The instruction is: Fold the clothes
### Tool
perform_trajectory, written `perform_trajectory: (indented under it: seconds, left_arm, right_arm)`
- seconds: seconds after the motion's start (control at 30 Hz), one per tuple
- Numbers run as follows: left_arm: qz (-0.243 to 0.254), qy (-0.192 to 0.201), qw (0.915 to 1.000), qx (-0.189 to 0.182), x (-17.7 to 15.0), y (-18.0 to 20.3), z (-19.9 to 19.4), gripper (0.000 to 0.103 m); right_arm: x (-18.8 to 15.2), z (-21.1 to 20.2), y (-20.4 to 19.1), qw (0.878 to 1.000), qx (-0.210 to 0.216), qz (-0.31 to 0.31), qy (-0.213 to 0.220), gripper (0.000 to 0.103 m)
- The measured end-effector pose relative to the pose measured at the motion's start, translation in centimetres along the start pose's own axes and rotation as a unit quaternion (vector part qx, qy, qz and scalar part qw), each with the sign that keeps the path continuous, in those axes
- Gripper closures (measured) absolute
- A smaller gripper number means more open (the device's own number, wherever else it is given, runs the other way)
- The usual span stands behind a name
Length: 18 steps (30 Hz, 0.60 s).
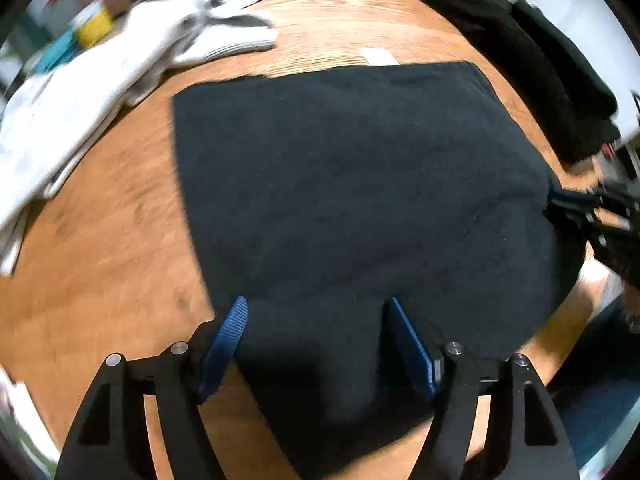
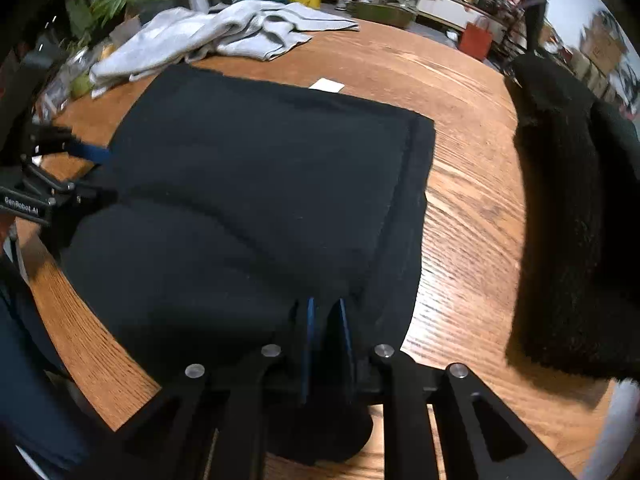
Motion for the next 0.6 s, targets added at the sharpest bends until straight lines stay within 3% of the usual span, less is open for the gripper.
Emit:
perform_trajectory:
  seconds: [0.13,0.23,0.33,0.37,0.4,0.43,0.53,0.6]
  left_arm:
    - [0.017,-0.006,0.9998,-0.011,-2.3,1.4,1.2,0.029]
    - [0.036,-0.014,0.9992,-0.008,-3.8,2.3,2.6,0.026]
    - [0.048,-0.013,0.9987,-0.009,-2.8,2.7,3.1,0.021]
    - [0.049,-0.016,0.9986,-0.01,-2.5,2.8,3.3,0.021]
    - [0.049,-0.019,0.9986,-0.011,-2.2,2.9,3.4,0.021]
    - [0.045,-0.023,0.9986,-0.017,-2.0,2.9,3.5,0.021]
    - [-0.006,-0.033,0.9939,-0.105,-0.4,1.6,2.1,0.021]
    - [-0.043,-0.018,0.9878,-0.148,1.3,-0.1,0.5,0.021]
  right_arm:
    - [-2.0,-2.9,-0.4,0.998,0.043,0.006,0.042,0.08]
    - [-3.7,-1.0,-0.5,0.999,0.042,0.005,0.009,0.08]
    - [-3.8,1.3,0.4,0.999,0.03,0.014,-0.024,0.063]
    - [-3.5,1.6,0.8,0.999,0.025,0.021,-0.026,0.049]
    - [-3.4,1.9,1.3,0.999,0.026,0.032,-0.032,0.043]
    - [-3.3,2.1,1.8,0.997,0.04,0.049,-0.039,0.043]
    - [-2.7,0.5,2.9,0.995,0.067,0.071,-0.013,0.046]
    - [-1.3,-0.1,3.6,0.995,0.072,0.071,0.004,0.045]
Point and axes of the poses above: each gripper's, at about its wrist camera, not at the fingertips, and z roughly the way its jaws point, y to its right, x to its top, the point moved 6 cm from there along z, roughly the way its jaws point, and after that the axes turned 13 degrees about -y, right-handed, at the moved point
